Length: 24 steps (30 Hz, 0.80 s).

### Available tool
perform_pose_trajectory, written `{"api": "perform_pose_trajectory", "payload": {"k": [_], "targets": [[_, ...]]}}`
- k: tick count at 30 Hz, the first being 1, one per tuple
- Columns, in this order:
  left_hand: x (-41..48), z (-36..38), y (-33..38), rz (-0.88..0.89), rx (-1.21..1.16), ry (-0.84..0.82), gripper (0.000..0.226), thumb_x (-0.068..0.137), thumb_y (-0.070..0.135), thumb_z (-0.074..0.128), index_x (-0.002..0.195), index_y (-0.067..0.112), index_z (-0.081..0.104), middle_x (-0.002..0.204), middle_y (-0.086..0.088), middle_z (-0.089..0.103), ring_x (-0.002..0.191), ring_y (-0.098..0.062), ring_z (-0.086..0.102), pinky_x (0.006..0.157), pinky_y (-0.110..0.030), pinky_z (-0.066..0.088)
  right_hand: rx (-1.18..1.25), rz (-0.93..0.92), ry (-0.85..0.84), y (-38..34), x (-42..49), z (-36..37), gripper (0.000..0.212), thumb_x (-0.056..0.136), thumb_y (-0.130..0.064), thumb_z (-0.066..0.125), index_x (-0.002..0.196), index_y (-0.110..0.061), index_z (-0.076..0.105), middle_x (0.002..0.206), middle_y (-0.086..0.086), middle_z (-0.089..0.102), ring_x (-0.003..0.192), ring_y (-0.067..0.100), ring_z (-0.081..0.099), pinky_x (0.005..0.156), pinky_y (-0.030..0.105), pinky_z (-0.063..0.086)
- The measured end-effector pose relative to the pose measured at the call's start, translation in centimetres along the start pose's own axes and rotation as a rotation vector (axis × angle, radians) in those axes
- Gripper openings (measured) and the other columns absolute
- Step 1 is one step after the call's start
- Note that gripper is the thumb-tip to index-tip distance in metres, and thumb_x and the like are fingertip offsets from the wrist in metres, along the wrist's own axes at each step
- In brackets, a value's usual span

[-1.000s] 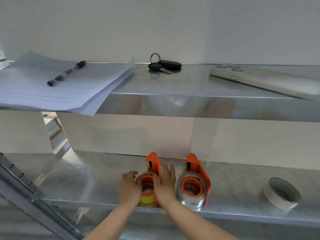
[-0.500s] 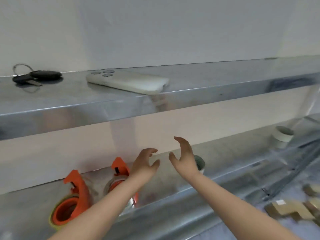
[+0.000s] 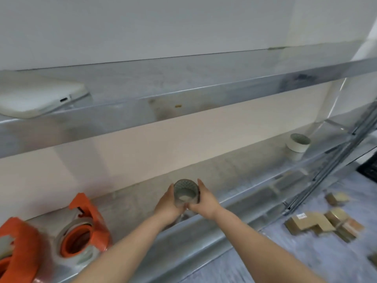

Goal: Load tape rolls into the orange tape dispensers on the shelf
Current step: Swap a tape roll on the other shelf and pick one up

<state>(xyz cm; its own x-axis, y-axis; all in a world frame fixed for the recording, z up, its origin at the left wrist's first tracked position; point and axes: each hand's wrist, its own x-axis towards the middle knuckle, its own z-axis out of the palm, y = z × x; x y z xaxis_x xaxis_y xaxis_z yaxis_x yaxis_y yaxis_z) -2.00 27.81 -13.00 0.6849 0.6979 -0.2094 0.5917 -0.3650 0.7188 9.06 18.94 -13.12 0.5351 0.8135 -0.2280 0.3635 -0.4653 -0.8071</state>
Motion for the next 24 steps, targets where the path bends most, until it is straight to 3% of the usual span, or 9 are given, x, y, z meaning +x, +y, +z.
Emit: {"api": "perform_pose_trajectory", "payload": {"k": [3, 6, 8, 12, 15, 19, 21, 24], "targets": [[0.2, 1.2, 1.5, 0.032, -0.009, 0.104, 0.07, 0.073, 0.025, 0.067, 0.135, 0.018, 0.037, 0.132, -0.007, 0.057, 0.106, -0.021, 0.061, 0.082, -0.021, 0.044, 0.095, -0.079, 0.099, 0.9, 0.0, -1.5, 0.086, 0.066, -0.017, 0.08, 0.136, 0.0, 0.034, 0.126, 0.011, 0.055, 0.12, 0.027, 0.054, 0.097, 0.031, 0.046], [0.8, 1.9, 3.3, 0.103, -0.037, 0.133, 0.072, 0.067, 0.024, 0.076, 0.131, 0.019, 0.044, 0.128, -0.002, 0.06, 0.114, -0.022, 0.057, 0.084, -0.021, 0.04, 0.1, -0.157, 0.137, 1.6, -0.2, -4.3, 0.061, 0.063, -0.016, 0.081, 0.117, -0.008, 0.054, 0.11, 0.005, 0.062, 0.103, 0.018, 0.06, 0.082, 0.013, 0.047], [1.6, 3.4, 6.1, 0.133, -0.075, 0.145, 0.07, 0.062, 0.024, 0.079, 0.125, 0.021, 0.049, 0.118, 0.004, 0.062, 0.108, -0.019, 0.059, 0.081, -0.02, 0.037, 0.12, -0.171, 0.164, 2.8, -0.6, -7.6, 0.061, 0.062, -0.016, 0.082, 0.117, -0.01, 0.054, 0.109, 0.002, 0.061, 0.101, 0.014, 0.058, 0.077, 0.004, 0.042], [3.3, 7.5, 12.7, 0.201, -0.113, 0.113, 0.078, 0.059, 0.024, 0.083, 0.129, 0.02, 0.047, 0.124, 0.0, 0.062, 0.106, -0.015, 0.057, 0.078, -0.02, 0.042, 0.129, -0.158, 0.244, 6.0, -1.5, -14.9, 0.068, 0.063, -0.021, 0.082, 0.122, -0.012, 0.051, 0.12, 0.005, 0.06, 0.112, 0.019, 0.056, 0.096, 0.029, 0.047], [4.5, 11.5, 17.6, 0.263, -0.151, 0.075, 0.079, 0.06, 0.019, 0.085, 0.129, 0.014, 0.047, 0.127, -0.004, 0.06, 0.112, -0.017, 0.057, 0.088, -0.022, 0.042, 0.116, -0.134, 0.315, 9.0, -2.8, -20.5, 0.071, 0.062, -0.029, 0.083, 0.124, -0.015, 0.05, 0.122, 0.003, 0.06, 0.114, 0.016, 0.055, 0.1, 0.035, 0.046], [5.6, 16.5, 23.7, 0.323, -0.205, 0.014, 0.077, 0.06, 0.017, 0.085, 0.127, 0.01, 0.048, 0.125, -0.007, 0.061, 0.114, -0.022, 0.057, 0.099, -0.033, 0.044, 0.157, -0.117, 0.412, 12.7, -4.3, -26.9, 0.073, 0.061, -0.026, 0.084, 0.124, -0.013, 0.048, 0.118, -0.002, 0.06, 0.111, 0.014, 0.055, 0.096, 0.029, 0.046], [6.1, 18.6, 26.3, 0.353, -0.214, -0.009, 0.076, 0.06, 0.017, 0.086, 0.126, 0.01, 0.049, 0.124, -0.007, 0.062, 0.113, -0.021, 0.057, 0.096, -0.03, 0.044, 0.186, -0.12, 0.448, 14.2, -4.9, -29.6, 0.067, 0.062, -0.021, 0.084, 0.118, -0.016, 0.049, 0.111, -0.007, 0.059, 0.108, 0.011, 0.055, 0.094, 0.025, 0.045], [7.1, 21.1, 29.3, 0.408, -0.223, -0.067, 0.072, 0.061, 0.015, 0.085, 0.124, 0.011, 0.051, 0.122, -0.005, 0.062, 0.105, -0.013, 0.056, 0.09, -0.024, 0.041, 0.203, -0.097, 0.485, 16.4, -5.2, -32.7, 0.068, 0.063, -0.018, 0.084, 0.121, -0.015, 0.047, 0.118, -0.001, 0.06, 0.111, 0.013, 0.055, 0.099, 0.028, 0.045]]}}
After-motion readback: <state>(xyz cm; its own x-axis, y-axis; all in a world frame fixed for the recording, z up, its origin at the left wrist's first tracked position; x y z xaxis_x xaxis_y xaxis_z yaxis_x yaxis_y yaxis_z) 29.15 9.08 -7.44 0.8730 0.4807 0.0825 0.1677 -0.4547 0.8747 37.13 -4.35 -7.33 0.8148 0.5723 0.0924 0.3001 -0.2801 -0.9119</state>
